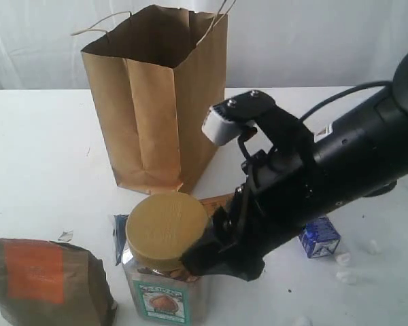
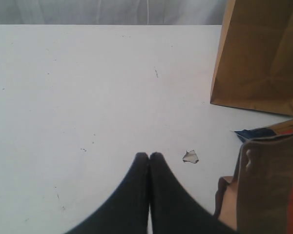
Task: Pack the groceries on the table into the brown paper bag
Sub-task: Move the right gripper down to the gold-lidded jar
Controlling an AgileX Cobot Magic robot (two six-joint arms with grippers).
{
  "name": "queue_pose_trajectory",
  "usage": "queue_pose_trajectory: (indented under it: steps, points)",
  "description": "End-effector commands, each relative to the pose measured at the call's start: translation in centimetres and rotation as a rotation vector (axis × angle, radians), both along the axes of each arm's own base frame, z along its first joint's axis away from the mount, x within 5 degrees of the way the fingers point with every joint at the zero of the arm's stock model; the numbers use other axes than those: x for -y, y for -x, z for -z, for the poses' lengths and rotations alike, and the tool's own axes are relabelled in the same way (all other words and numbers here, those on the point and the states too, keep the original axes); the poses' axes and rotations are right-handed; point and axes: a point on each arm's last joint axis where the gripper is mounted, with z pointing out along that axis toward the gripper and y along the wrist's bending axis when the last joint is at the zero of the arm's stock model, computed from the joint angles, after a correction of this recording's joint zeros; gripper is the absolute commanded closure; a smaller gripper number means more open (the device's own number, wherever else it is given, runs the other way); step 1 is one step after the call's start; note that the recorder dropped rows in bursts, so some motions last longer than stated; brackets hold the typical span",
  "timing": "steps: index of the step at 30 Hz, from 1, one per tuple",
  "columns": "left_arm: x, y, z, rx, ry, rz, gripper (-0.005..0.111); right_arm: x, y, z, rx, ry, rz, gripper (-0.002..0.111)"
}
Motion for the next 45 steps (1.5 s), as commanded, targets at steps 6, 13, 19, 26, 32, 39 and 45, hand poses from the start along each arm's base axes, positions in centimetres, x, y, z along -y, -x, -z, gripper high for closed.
queue_pose_trajectory:
  steps: [6, 13, 19, 26, 32, 39, 45]
  points:
    - [0.1, 0.1, 0.0, -0.001, 0.016, 0.006, 0.107, -2.1, -2.2, -3.9, 0.143, 0.125, -0.067, 0.026]
    - [0.1, 0.1, 0.0, -0.001, 0.016, 0.006, 0.107, -5.9, -3.1, -6.6, 0.334, 0.241, -0.176, 0.026]
    - [0.1, 0.1, 0.0, -0.001, 0.016, 0.006, 0.107, -6.6, -3.2, -3.7, 0.29, 0.446, -0.282, 0.026]
    - [0.1, 0.1, 0.0, -0.001, 0.016, 0.006, 0.107, -7.7, -3.9, -3.4, 0.421, 0.422, -0.357, 0.026]
    - [0.1, 0.1, 0.0, 0.001, 0.016, 0.006, 0.107, -8.9, -4.4, -4.2, 0.529, 0.285, -0.341, 0.026]
    - [0.1, 0.1, 0.0, 0.001, 0.016, 0.006, 0.107, -9.7, -3.6, -4.5, 0.307, 0.133, -0.159, 0.024]
    - [0.1, 0.1, 0.0, 0.001, 0.016, 0.006, 0.107, -9.1, -2.9, -4.0, 0.221, 0.199, -0.204, 0.003]
